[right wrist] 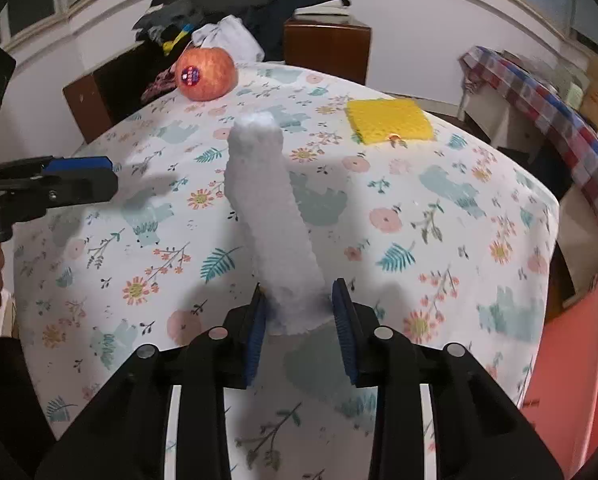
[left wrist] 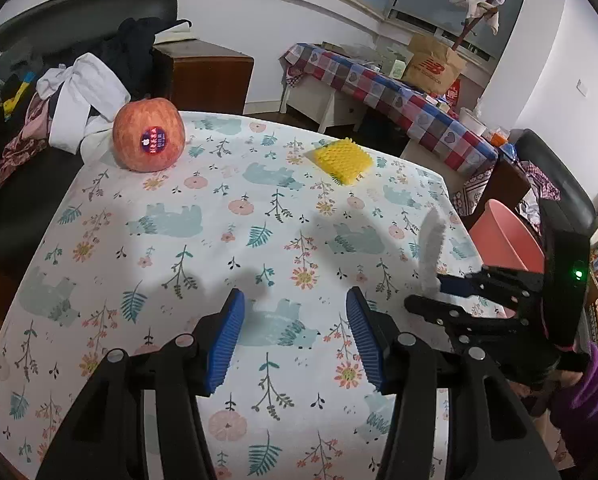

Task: Collect trash
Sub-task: 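Grasp the white foam strip with the right gripper, then grasp the yellow sponge with the left gripper while the right gripper holds the foam strip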

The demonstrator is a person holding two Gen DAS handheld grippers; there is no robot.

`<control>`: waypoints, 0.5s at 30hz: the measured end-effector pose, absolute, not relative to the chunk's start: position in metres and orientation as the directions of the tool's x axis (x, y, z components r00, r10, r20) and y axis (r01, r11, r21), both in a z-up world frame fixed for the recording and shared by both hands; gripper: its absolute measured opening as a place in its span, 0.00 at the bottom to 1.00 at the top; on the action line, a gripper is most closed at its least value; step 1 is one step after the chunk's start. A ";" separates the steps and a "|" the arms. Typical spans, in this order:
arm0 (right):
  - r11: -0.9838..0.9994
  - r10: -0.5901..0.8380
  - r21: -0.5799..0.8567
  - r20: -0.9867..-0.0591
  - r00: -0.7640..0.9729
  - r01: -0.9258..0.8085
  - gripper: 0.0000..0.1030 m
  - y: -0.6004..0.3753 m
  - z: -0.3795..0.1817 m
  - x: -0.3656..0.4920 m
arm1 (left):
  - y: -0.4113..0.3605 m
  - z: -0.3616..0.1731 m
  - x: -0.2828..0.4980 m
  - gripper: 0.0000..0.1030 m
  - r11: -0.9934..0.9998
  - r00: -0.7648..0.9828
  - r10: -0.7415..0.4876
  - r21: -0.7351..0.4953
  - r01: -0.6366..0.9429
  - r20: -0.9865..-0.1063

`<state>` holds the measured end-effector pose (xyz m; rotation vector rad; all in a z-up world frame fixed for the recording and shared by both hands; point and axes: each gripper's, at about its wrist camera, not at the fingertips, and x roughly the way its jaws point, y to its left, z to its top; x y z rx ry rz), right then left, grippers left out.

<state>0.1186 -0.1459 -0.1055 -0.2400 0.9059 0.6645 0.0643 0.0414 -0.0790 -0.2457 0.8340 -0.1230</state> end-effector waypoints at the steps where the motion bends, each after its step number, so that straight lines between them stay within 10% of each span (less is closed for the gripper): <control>1: 0.786 0.441 0.107 -0.787 0.431 -0.609 0.32 -0.150 -0.105 0.117 | 0.041 -0.079 0.065 0.51 0.965 0.667 -0.204 -0.262 0.014 -0.716; 15: 0.894 0.432 0.301 -0.777 0.459 -0.331 0.32 -0.195 -0.112 0.101 | -0.001 -0.060 0.125 0.51 0.972 0.709 -0.233 -0.175 0.155 -0.666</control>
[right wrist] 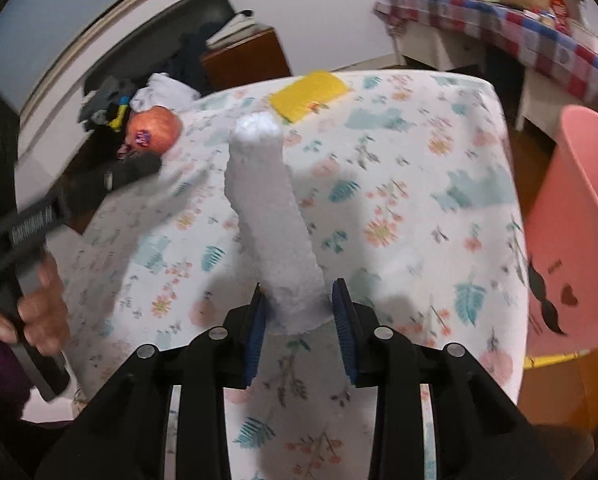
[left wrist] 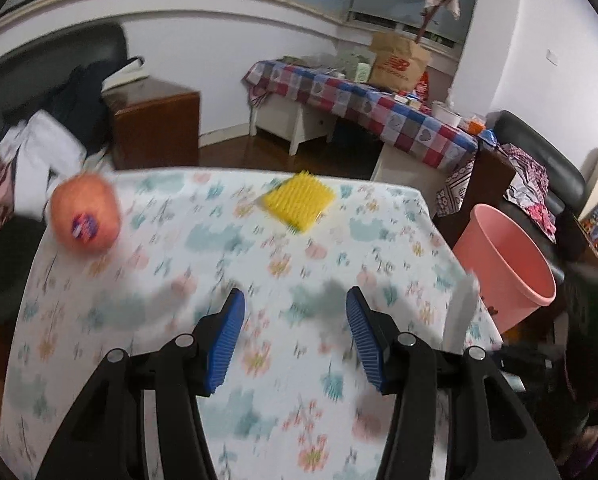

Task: Collect trash
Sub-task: 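Grasp the yellow sponge with the left gripper while the right gripper holds the foam strip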

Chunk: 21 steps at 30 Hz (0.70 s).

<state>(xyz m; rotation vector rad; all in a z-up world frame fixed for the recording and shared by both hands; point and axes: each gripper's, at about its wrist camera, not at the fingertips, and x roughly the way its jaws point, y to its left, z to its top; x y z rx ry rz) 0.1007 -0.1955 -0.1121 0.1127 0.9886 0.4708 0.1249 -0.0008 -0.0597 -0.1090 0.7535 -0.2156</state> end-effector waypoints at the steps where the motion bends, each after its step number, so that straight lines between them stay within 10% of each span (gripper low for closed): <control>1: 0.897 0.427 0.297 -0.773 0.469 -0.327 0.32 -0.195 -0.112 0.099 | -0.004 -0.060 0.132 0.51 0.973 0.710 -0.230 -0.161 0.165 -0.665; 21: 0.884 0.466 0.366 -0.735 0.492 -0.290 0.32 -0.205 -0.117 0.100 | -0.073 -0.114 0.269 0.49 0.969 0.650 -0.088 0.087 0.232 -0.755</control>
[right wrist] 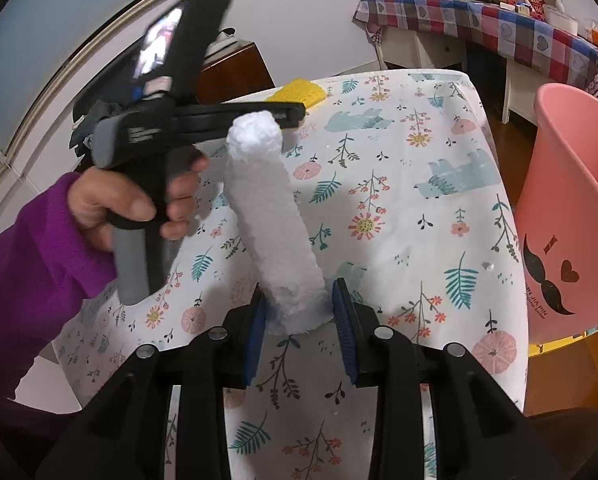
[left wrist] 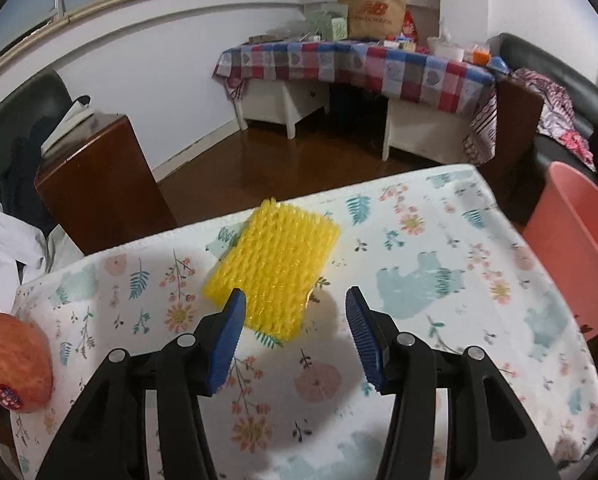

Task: Collect trash
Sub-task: 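Grasp the yellow sponge with the left gripper while the right gripper holds the foam strip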

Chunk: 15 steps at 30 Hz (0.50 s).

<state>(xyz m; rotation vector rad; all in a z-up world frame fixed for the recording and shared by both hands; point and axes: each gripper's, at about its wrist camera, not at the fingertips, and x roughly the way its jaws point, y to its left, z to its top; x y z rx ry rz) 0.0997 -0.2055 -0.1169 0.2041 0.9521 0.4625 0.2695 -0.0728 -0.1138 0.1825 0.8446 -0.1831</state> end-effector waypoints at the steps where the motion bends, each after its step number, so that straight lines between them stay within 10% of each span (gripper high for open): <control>1: 0.882 0.469 0.371 -0.733 0.492 -0.289 0.32 -0.206 -0.117 0.100 | -0.072 -0.115 0.272 0.46 0.970 0.645 -0.084 0.085 0.227 -0.760; 8: 0.877 0.480 0.384 -0.728 0.491 -0.288 0.32 -0.207 -0.117 0.100 | -0.062 -0.111 0.270 0.10 0.976 0.662 -0.055 0.098 0.193 -0.748; 15: 0.874 0.485 0.392 -0.724 0.490 -0.286 0.32 -0.208 -0.117 0.101 | -0.043 -0.086 0.237 0.09 0.987 0.676 -0.123 -0.016 0.162 -0.727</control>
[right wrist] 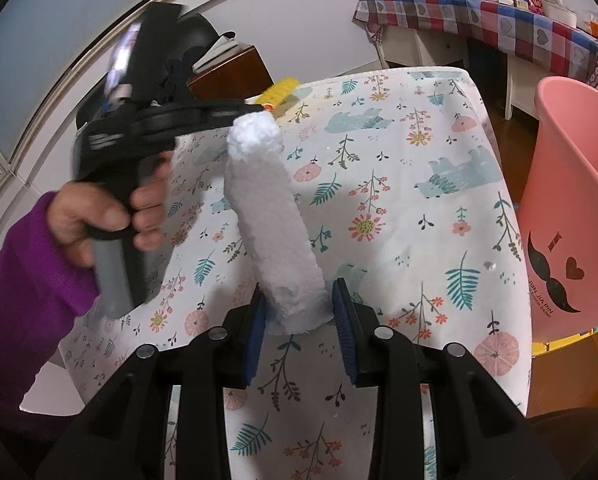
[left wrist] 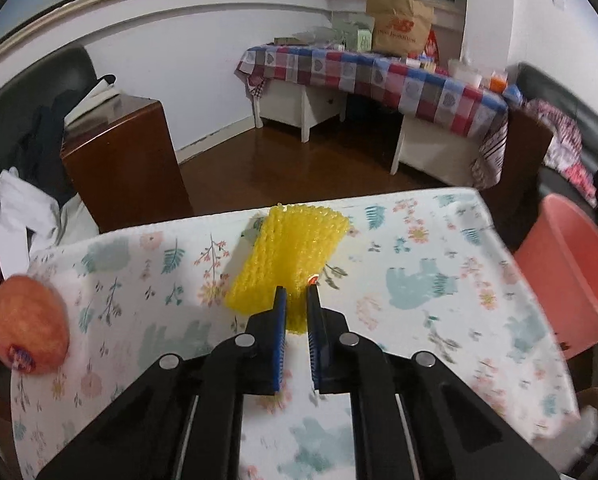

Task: Collect trash
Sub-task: 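Grasp the yellow sponge with the left gripper while the right gripper holds the foam strip, then carry the yellow sponge and white foam strip over the pink wastebasket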

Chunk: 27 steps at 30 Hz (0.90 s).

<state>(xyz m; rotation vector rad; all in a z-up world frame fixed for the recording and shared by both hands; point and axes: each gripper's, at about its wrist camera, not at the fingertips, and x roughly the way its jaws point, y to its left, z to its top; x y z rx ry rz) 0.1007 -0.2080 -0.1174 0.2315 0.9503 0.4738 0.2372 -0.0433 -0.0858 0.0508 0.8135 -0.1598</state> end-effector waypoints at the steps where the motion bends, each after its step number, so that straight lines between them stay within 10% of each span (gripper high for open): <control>1: 0.874 0.486 0.393 -0.724 0.490 -0.286 0.32 -0.208 -0.117 0.100 | -0.042 -0.082 0.230 0.09 0.986 0.678 -0.131 -0.025 0.164 -0.723; 27: 0.898 0.439 0.336 -0.712 0.548 -0.283 0.32 -0.209 -0.109 0.090 | -0.039 -0.049 0.086 0.09 0.983 0.684 -0.175 -0.167 0.079 -0.708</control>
